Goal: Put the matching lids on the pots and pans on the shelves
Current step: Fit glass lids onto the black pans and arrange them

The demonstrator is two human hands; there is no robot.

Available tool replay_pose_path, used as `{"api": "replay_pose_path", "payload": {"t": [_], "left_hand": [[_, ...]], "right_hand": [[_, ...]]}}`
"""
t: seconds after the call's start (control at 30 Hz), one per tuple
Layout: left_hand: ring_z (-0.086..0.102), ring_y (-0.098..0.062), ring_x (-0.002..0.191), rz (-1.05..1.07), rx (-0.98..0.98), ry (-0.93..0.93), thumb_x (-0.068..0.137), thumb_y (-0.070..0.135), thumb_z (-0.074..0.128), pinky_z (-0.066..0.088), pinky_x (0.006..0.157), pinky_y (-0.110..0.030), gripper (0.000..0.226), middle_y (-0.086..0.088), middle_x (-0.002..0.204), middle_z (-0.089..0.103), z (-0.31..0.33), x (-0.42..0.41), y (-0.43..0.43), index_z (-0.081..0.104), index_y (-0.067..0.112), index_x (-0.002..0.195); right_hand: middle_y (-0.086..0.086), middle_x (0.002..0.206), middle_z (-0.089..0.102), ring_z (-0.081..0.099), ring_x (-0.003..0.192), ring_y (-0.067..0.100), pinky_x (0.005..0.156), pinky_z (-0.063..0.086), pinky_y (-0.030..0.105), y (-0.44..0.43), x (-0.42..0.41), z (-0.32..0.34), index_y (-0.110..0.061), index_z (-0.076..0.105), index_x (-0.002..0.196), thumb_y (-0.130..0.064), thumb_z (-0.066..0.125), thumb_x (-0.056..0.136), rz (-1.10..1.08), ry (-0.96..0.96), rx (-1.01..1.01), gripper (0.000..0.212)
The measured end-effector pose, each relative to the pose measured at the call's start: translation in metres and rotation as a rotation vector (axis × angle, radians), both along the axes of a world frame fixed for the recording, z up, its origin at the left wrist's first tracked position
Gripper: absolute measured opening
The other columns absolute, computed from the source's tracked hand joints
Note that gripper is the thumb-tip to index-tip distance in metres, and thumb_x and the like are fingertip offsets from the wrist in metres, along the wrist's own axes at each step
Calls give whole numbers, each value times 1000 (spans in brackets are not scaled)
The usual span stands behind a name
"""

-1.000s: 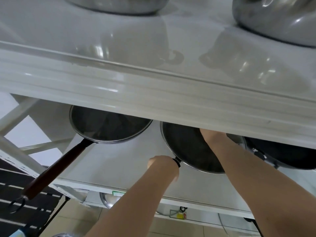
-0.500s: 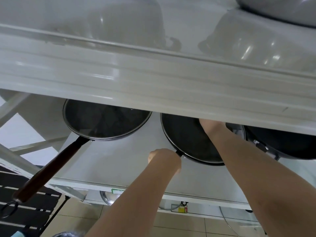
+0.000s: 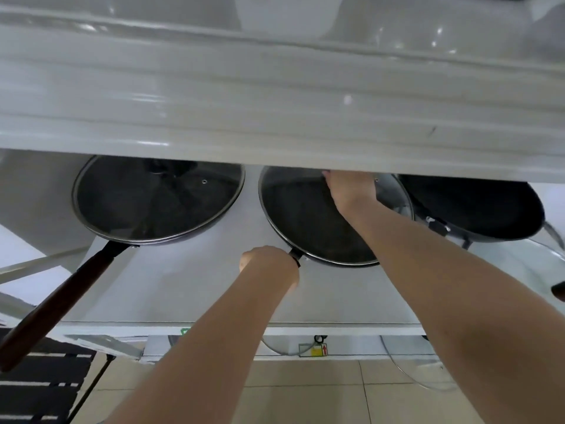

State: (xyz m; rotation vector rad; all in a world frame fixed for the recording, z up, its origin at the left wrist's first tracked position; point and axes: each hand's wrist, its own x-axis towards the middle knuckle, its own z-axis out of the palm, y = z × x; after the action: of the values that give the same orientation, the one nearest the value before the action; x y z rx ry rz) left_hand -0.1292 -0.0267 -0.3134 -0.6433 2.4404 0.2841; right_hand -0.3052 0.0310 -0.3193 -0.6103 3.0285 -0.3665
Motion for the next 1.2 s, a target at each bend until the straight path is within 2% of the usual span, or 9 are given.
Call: {"api": "replay_pose_path", "payload": {"t": [0.17, 0.27, 0.43, 0.63, 0.77, 0.9, 1.0, 1.1, 1.2], "left_hand": [[57, -22, 94, -46, -120, 103, 90, 22, 54, 42, 83, -32, 27, -4, 91, 52, 2, -17, 10, 59, 16, 115], [55, -23, 95, -63, -151, 73, 91, 20, 53, 41, 83, -32, 24, -4, 80, 47, 6, -23, 14, 57, 16, 115], [57, -25, 105, -101, -200, 12, 92, 20, 55, 42, 96, -36, 28, -6, 89, 49, 5, -27, 18, 56, 13, 119], [50, -18, 71, -45, -237, 55, 92, 19, 50, 38, 77, -31, 6, -4, 73, 49, 8, -37, 31, 53, 13, 91], [46, -16, 58, -38, -282, 110, 92, 19, 51, 39, 70, -30, 11, -3, 70, 52, 10, -39, 44, 53, 13, 84], [53, -17, 69, -48, -305, 195, 91, 16, 53, 44, 70, -29, 11, -3, 67, 49, 22, -44, 69, 49, 14, 81], [56, -20, 75, -32, -275, 267, 89, 11, 56, 44, 67, -31, 4, -2, 67, 46, 27, -55, 99, 55, 14, 90], [63, -25, 88, 19, -215, 350, 88, 12, 56, 44, 68, -33, 19, -5, 83, 56, 25, -67, 138, 62, 10, 106], [61, -26, 83, 106, -94, 450, 90, 20, 52, 45, 69, -33, 22, -7, 89, 61, 18, -84, 191, 62, 10, 107]], "right_hand": [[21, 124, 55, 54, 113, 35, 85, 48, 42, 1, 0, -1, -2, 46, 128, -35, 37, 101, 116, 190, 69, 43], [21, 133, 45, 49, 119, 36, 89, 49, 42, 3, 3, -6, -3, 36, 136, -31, 39, 101, 103, 153, 34, 46], [21, 140, 36, 45, 121, 35, 94, 47, 41, 5, 10, -7, 0, 31, 139, -22, 46, 98, 77, 165, -8, 49], [19, 150, 24, 36, 130, 35, 104, 38, 41, 8, 27, -7, 4, 14, 148, -17, 42, 98, 44, 140, -65, 61], [18, 153, 23, 36, 132, 32, 106, 37, 41, 19, 34, -6, 1, 16, 149, -18, 42, 98, 82, 131, -132, 61], [14, 146, 35, 41, 127, 30, 103, 38, 40, 43, 36, -3, -4, 32, 143, -19, 44, 95, 167, 162, -190, 51], [12, 135, 46, 47, 121, 28, 98, 42, 39, 72, 32, 0, -6, 43, 133, -21, 45, 95, 210, 189, -174, 41], [13, 128, 49, 54, 111, 28, 87, 47, 38, 111, 20, 7, -6, 45, 129, -19, 44, 95, 205, 184, -160, 36], [14, 126, 50, 51, 113, 30, 88, 43, 37, 162, 3, 15, -3, 46, 127, -15, 41, 95, 222, 222, -78, 35]]}}
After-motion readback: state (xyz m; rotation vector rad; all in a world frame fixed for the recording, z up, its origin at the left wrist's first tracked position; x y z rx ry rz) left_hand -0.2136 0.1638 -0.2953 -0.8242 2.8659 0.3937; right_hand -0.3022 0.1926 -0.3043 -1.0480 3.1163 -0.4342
